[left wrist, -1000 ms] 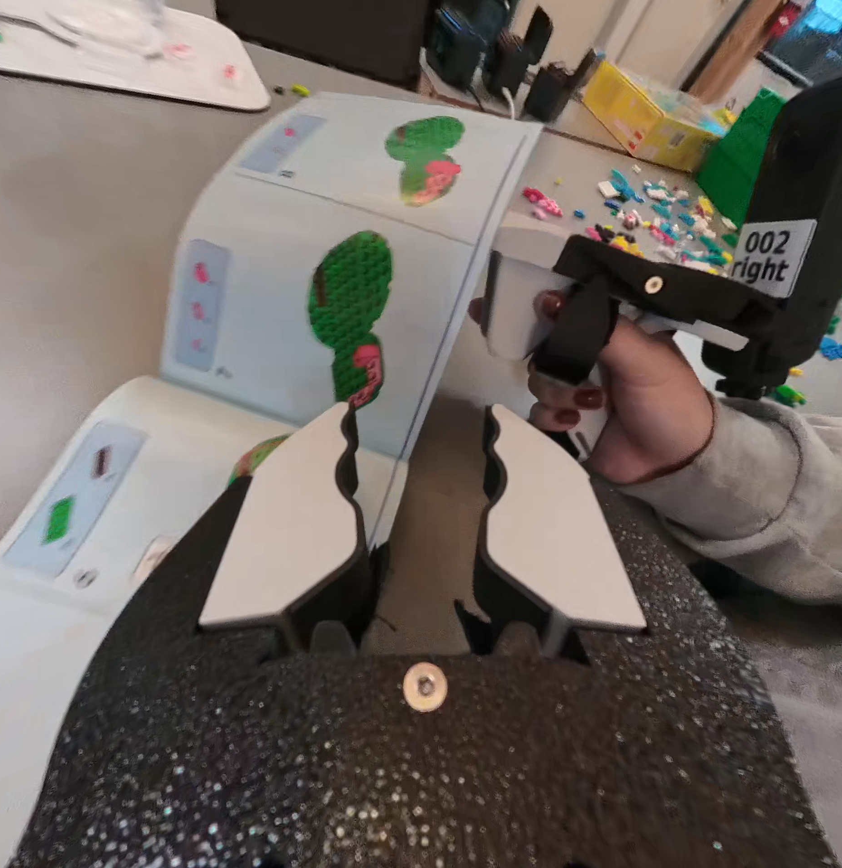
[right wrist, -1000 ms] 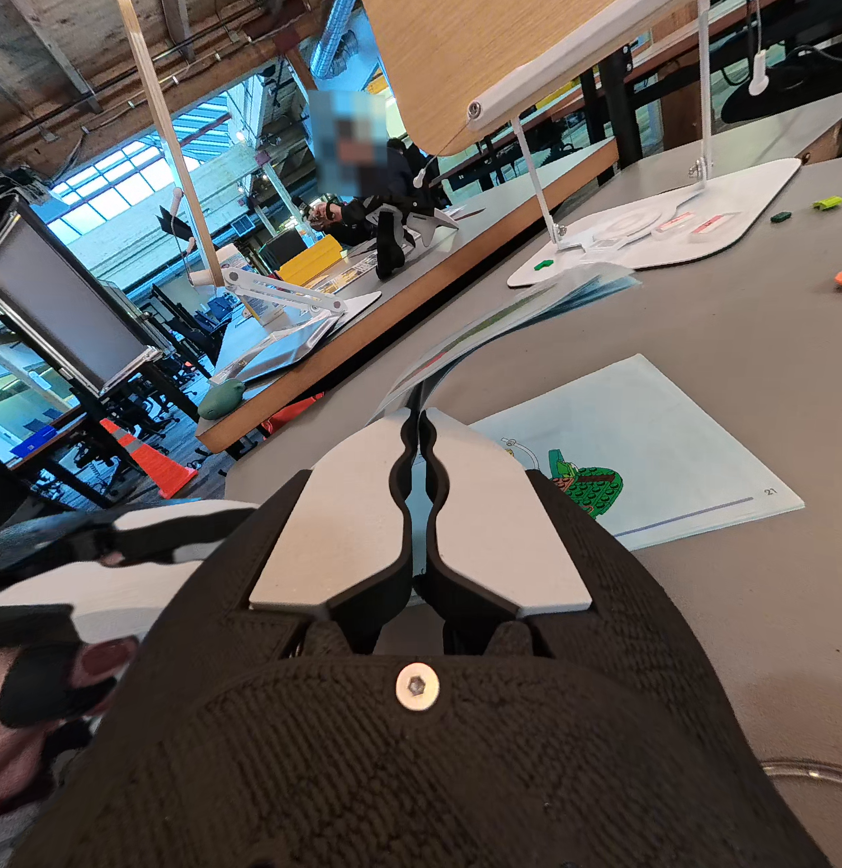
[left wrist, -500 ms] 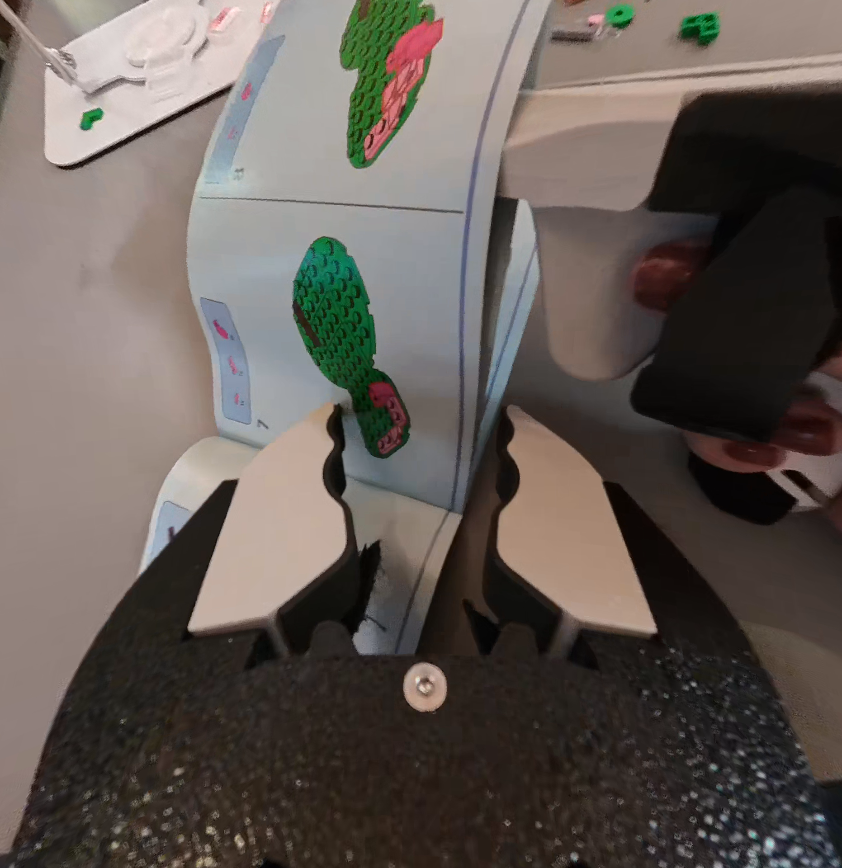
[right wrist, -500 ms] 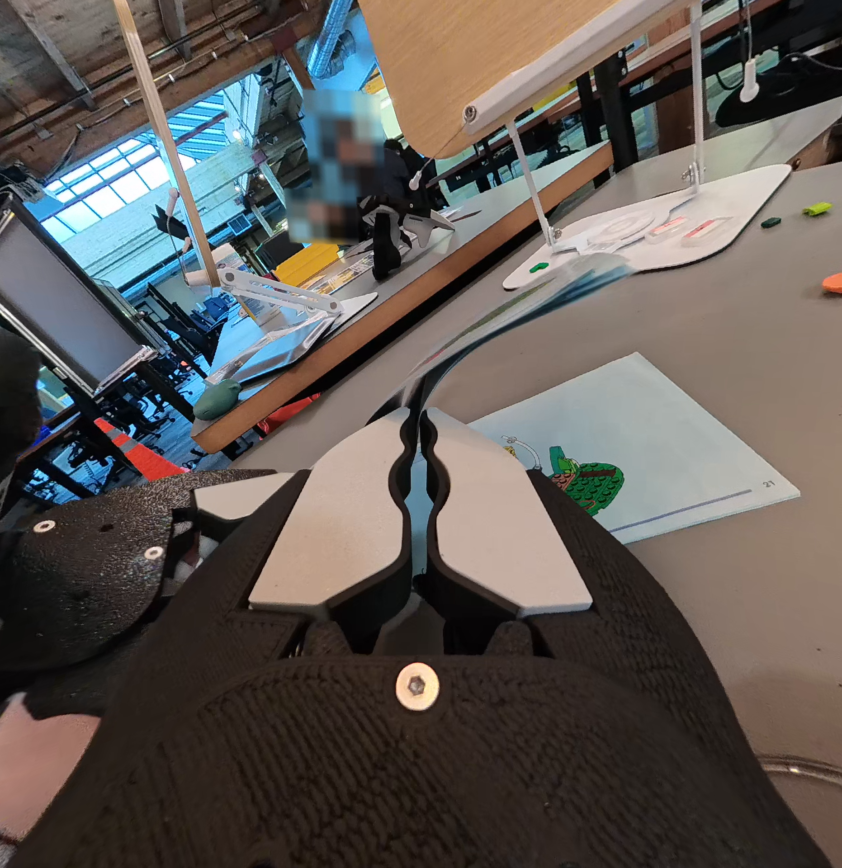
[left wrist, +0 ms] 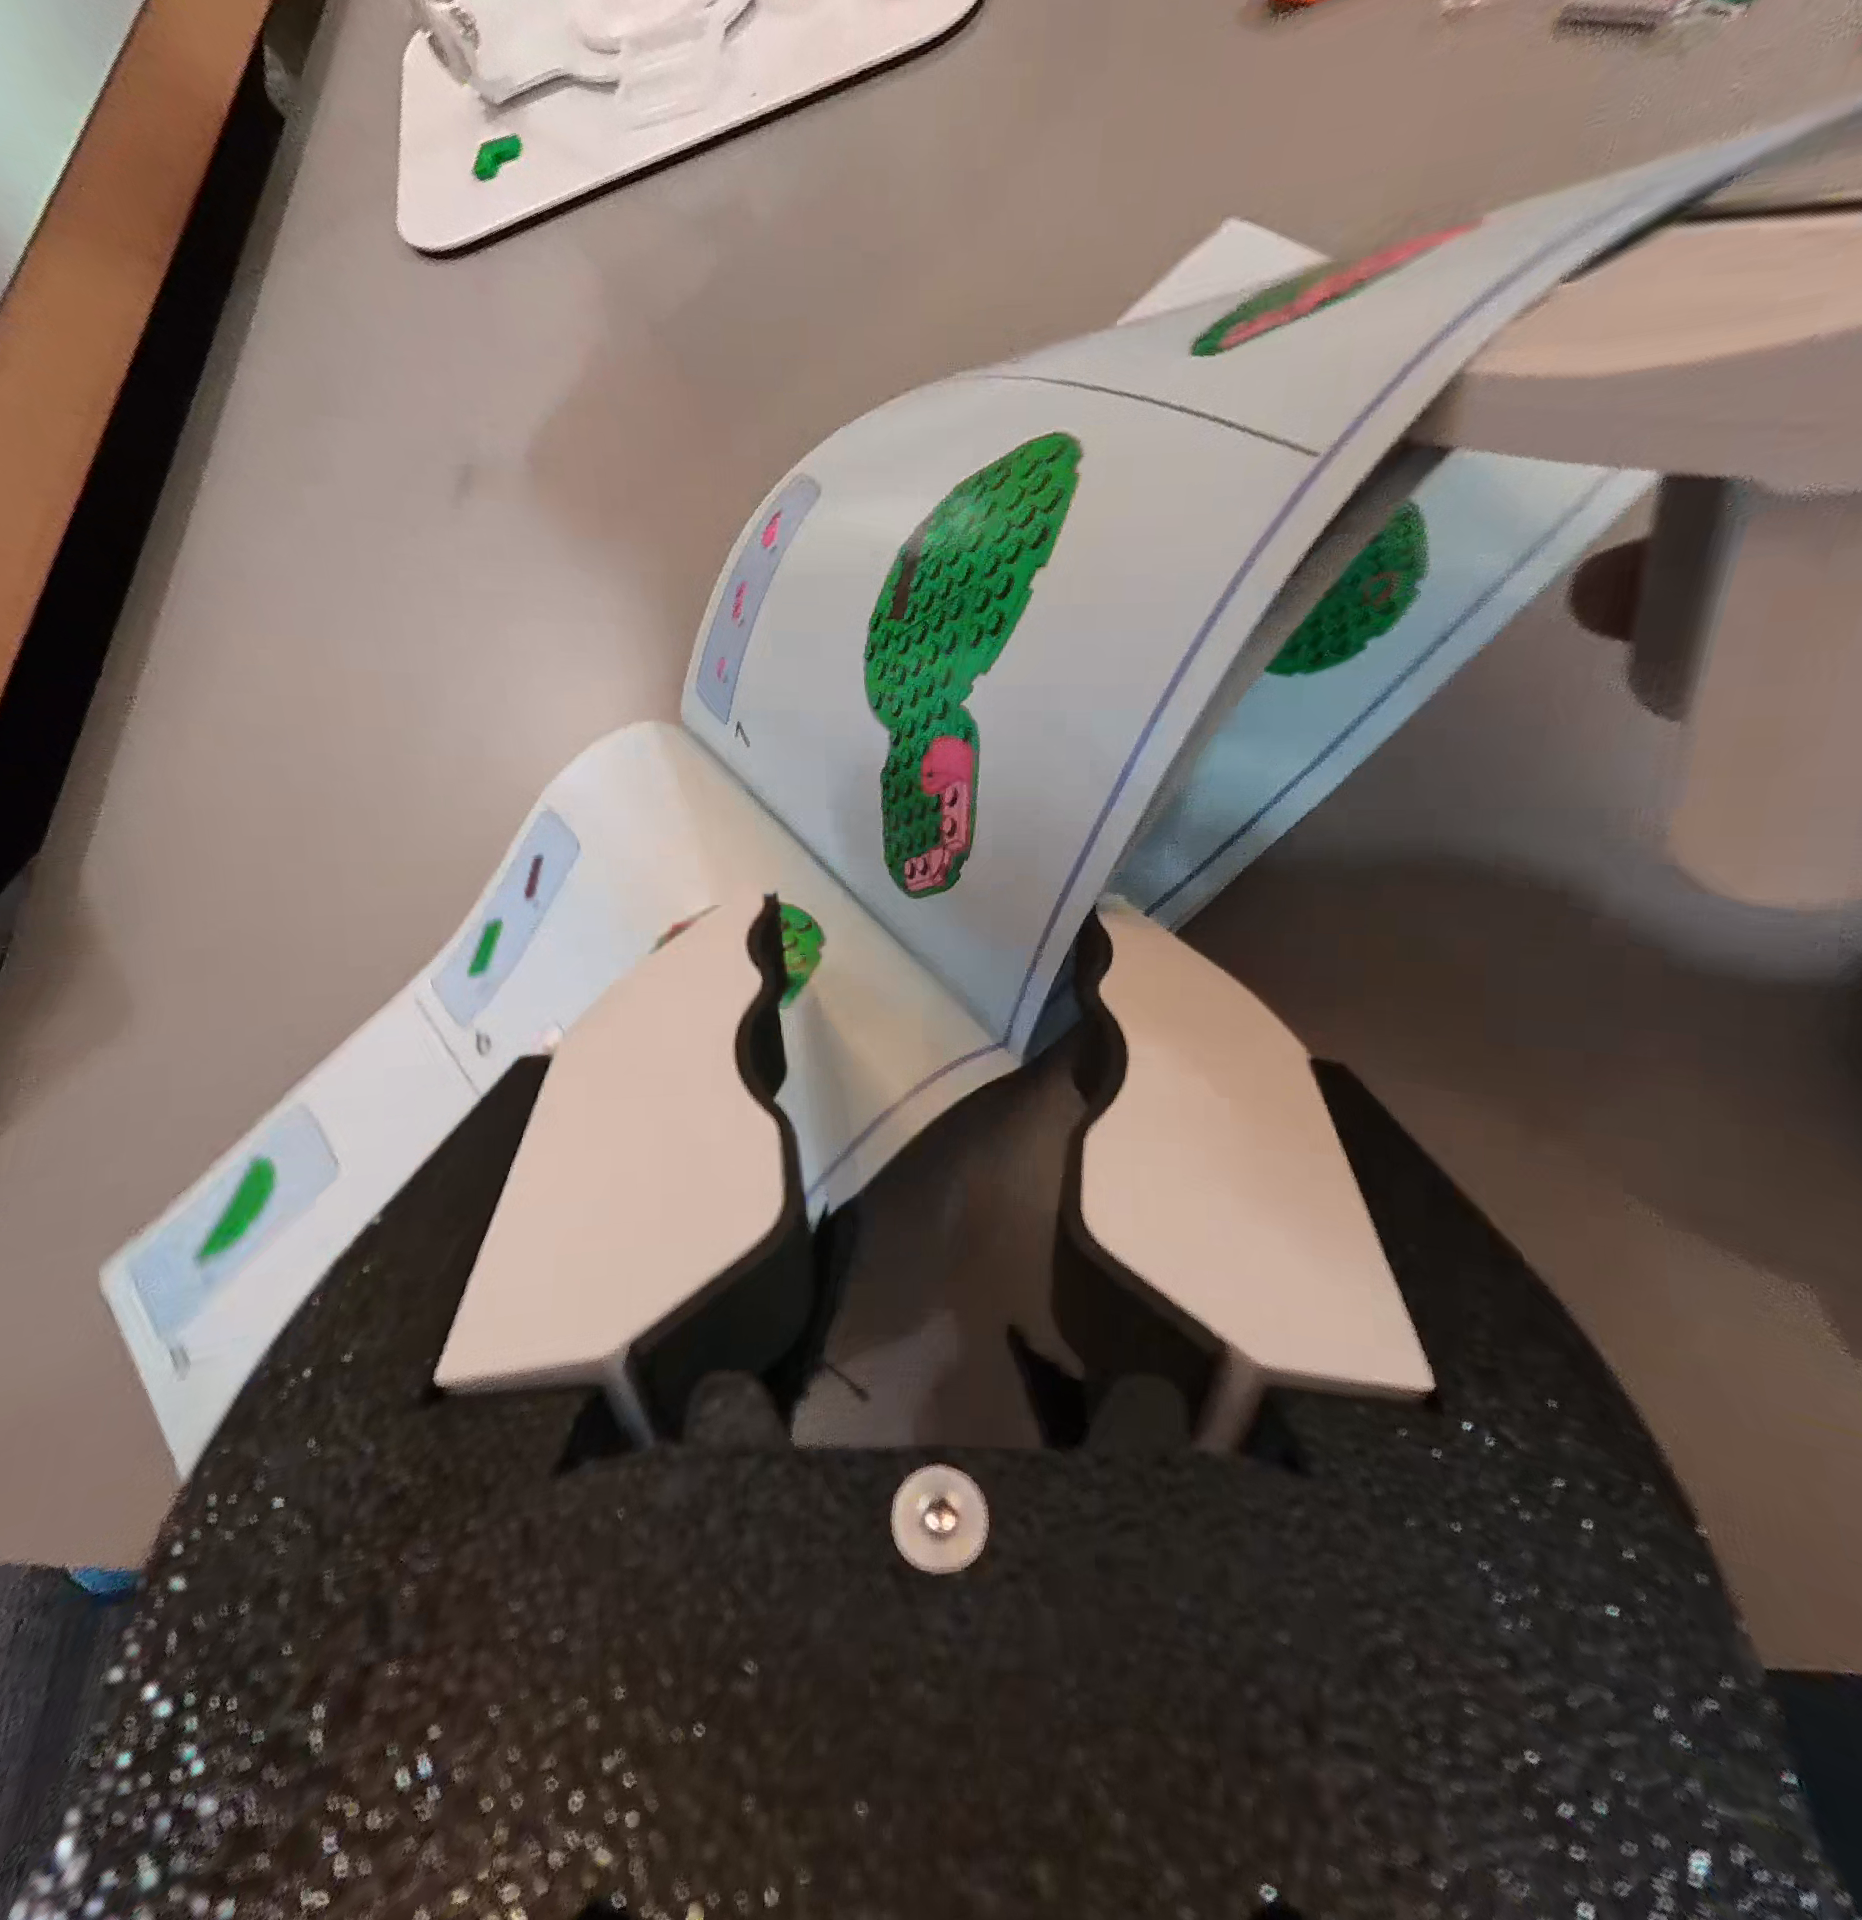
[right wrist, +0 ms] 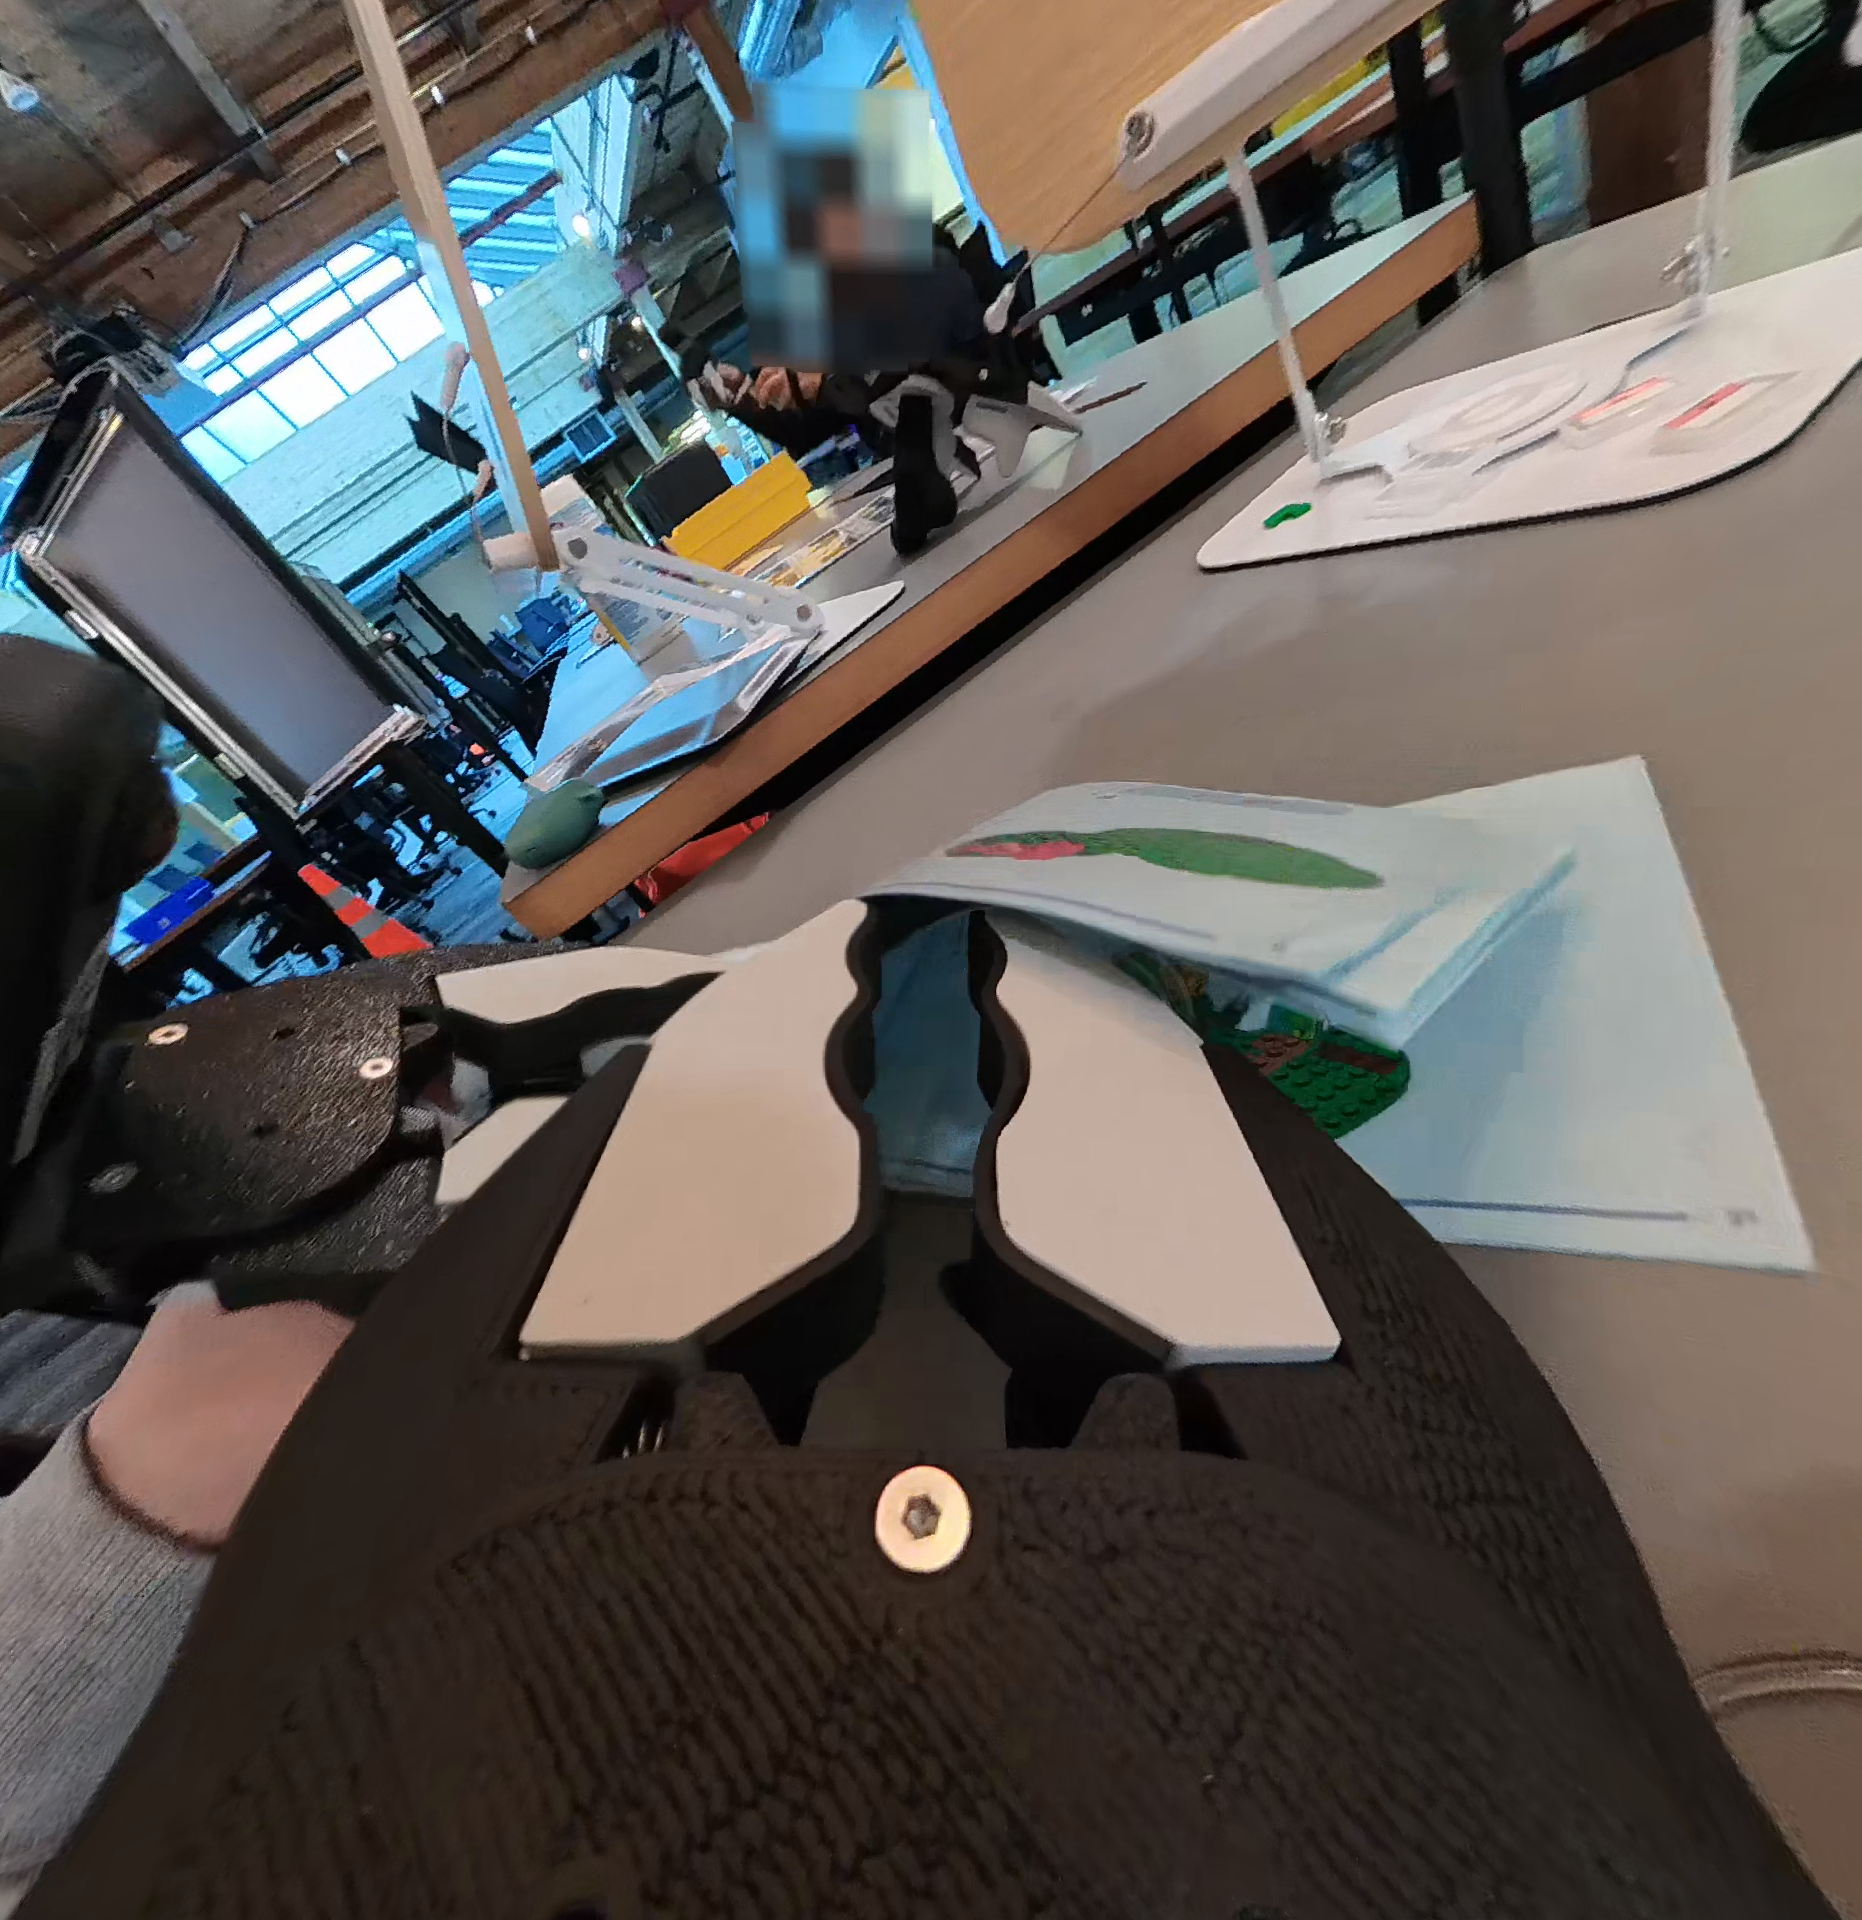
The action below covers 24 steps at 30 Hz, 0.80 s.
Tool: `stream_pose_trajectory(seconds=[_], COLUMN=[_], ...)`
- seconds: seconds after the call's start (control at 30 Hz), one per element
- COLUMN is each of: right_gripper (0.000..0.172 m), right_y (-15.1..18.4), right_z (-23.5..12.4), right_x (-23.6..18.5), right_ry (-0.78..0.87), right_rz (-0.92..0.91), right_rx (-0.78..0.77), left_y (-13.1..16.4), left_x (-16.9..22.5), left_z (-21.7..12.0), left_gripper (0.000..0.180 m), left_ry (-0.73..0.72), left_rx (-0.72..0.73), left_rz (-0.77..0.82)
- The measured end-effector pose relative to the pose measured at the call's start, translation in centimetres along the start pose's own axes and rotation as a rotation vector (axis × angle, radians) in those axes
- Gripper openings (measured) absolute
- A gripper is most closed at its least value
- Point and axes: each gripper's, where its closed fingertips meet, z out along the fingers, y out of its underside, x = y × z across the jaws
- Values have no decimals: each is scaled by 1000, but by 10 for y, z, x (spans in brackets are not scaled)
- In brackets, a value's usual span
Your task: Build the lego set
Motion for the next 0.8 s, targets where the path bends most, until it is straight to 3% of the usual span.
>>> stream_pose_trajectory(seconds=[0.03,0.33,0.5,0.63,0.67,0.73,0.8], right_gripper=[16,22,22,21,22,21,13], right_y=[2,19,-5,-36,-46,-63,-64], right_z=[-1,-42,-95,-132,-141,-161,-180], right_x=[-2,-35,-89,-76,-67,-47,-33], right_ry=[-4,-128,-393,-370,-346,-303,-335], right_rz=[-1,18,-226,-445,-474,-532,-604], right_rx=[-9,-89,-4,50,65,85,12], left_y=[2,6,-9,-28,-33,-43,-53], left_x=[-3,13,40,62,69,90,106], left_z=[0,-4,-18,-20,-19,-17,-11], left_gripper=[54,59,59,58,57,37,22], left_ry=[-6,114,252,342,364,470,547], left_rx=[-6,24,116,148,146,136,122], left_rz=[-8,-16,39,130,157,206,246])
